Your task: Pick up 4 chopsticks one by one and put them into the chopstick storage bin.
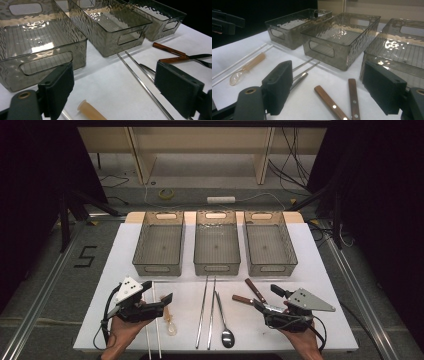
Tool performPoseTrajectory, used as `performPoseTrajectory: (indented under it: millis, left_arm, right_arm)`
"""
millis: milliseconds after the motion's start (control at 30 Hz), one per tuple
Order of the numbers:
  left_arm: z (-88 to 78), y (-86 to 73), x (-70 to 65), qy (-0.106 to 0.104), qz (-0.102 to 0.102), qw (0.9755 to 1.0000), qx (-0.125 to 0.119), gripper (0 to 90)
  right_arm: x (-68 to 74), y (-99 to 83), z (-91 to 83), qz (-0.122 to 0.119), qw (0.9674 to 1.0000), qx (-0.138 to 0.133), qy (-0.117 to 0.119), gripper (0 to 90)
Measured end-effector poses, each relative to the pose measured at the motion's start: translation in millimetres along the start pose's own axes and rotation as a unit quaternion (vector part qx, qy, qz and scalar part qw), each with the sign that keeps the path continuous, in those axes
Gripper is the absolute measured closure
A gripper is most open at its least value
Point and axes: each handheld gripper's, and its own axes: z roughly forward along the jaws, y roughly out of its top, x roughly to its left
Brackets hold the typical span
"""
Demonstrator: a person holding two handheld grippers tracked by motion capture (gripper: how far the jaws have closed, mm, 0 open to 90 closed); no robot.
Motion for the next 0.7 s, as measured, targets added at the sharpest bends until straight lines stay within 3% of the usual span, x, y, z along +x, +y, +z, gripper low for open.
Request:
performPoseTrajectory:
  millis: [167,367,533,633,700]
  left_arm:
    - [1.0,0.1,-0.8,0.000,-0.006,0.9999,0.009,15.8]
    - [4.1,1.5,-3.5,0.015,-0.024,0.9990,0.036,16.5]
    - [8.0,1.0,-16.2,0.032,-0.034,0.9967,0.067,17.2]
    - [12.8,0.1,-29.6,0.047,-0.029,0.9947,0.087,18.2]
    - [13.4,0.0,-32.0,0.046,-0.028,0.9945,0.090,18.8]
  right_arm:
    - [0.5,0.7,-0.8,-0.003,1.0000,-0.001,-0.002,26.1]
    - [-0.5,0.5,-0.9,-0.001,1.0000,0.003,-0.009,26.4]
    - [-0.5,0.7,-1.4,-0.002,0.9999,0.003,-0.015,26.8]
    - [-0.8,0.8,-1.6,0.000,0.9999,0.003,-0.015,27.1]
    - [-1.1,0.4,-1.1,0.002,0.9998,0.007,-0.016,27.1]
